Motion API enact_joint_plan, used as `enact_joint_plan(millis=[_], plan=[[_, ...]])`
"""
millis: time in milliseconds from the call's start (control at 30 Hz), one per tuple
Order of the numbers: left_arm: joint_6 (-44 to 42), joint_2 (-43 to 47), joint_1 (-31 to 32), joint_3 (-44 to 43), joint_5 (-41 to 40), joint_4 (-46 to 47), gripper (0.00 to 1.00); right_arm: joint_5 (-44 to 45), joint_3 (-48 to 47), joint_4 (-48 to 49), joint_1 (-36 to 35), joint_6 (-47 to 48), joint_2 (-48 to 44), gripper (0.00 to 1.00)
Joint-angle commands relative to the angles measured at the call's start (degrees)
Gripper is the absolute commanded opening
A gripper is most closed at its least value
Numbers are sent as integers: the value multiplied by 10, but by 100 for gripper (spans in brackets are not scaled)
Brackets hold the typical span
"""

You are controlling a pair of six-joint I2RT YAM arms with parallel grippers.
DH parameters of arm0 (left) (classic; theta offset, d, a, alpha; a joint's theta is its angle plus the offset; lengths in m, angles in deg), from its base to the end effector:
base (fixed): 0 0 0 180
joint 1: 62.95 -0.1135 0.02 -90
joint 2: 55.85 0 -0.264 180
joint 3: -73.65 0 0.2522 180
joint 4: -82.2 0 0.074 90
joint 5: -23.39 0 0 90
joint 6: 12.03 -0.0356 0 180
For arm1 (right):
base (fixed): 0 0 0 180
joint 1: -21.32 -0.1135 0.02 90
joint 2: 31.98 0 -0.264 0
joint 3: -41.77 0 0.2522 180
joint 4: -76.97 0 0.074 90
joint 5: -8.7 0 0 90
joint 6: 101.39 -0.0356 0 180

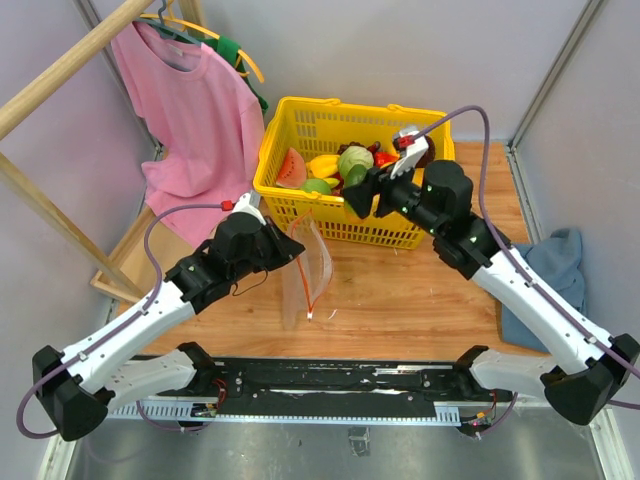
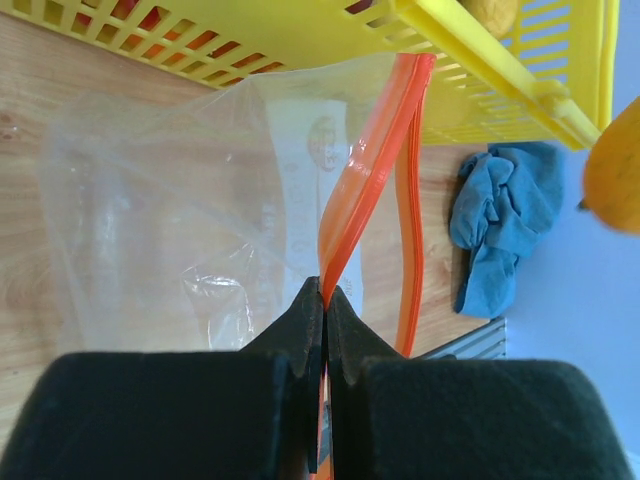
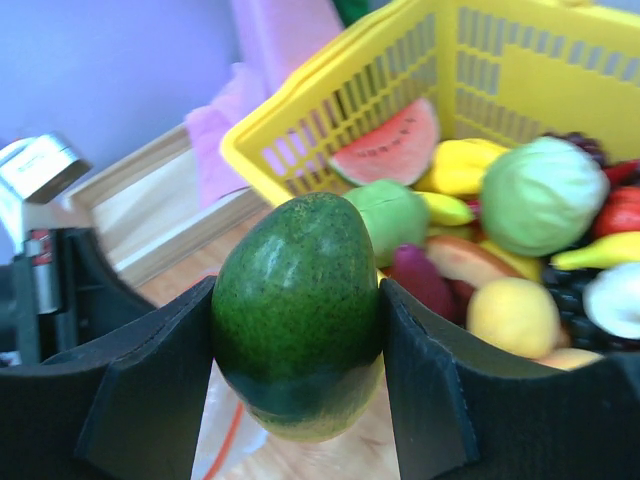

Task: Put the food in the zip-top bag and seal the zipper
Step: Place the fake fruit in the zipper food storage bag.

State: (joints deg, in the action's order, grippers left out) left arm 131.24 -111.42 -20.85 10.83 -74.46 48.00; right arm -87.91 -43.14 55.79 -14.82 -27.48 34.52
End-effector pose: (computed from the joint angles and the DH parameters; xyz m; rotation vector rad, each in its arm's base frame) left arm 0.1652 -0.1428 0.3136 -0.3003 2.1380 -0.8788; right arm 0.2102 0.1586 0.4300 -0.3825 1.6340 0.7896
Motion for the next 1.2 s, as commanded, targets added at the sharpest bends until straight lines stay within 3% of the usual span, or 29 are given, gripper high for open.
enact_joint_plan(millis=[0, 433, 733, 1033, 1167], plan=[[16, 15, -4, 5, -15, 25, 0, -10, 39, 109, -59, -46, -12, 9], [23, 7, -4, 8, -13, 31, 0, -18, 149, 254, -147, -79, -14, 10], [27, 20, -4, 16, -14, 33, 0, -17, 205, 308, -164, -74, 15, 14], [31, 29, -4, 25, -13, 38, 0, -21, 228, 320, -164, -54, 35, 25], [30, 33, -4, 25, -19, 37, 0, -25, 223, 305, -164, -46, 42, 44]])
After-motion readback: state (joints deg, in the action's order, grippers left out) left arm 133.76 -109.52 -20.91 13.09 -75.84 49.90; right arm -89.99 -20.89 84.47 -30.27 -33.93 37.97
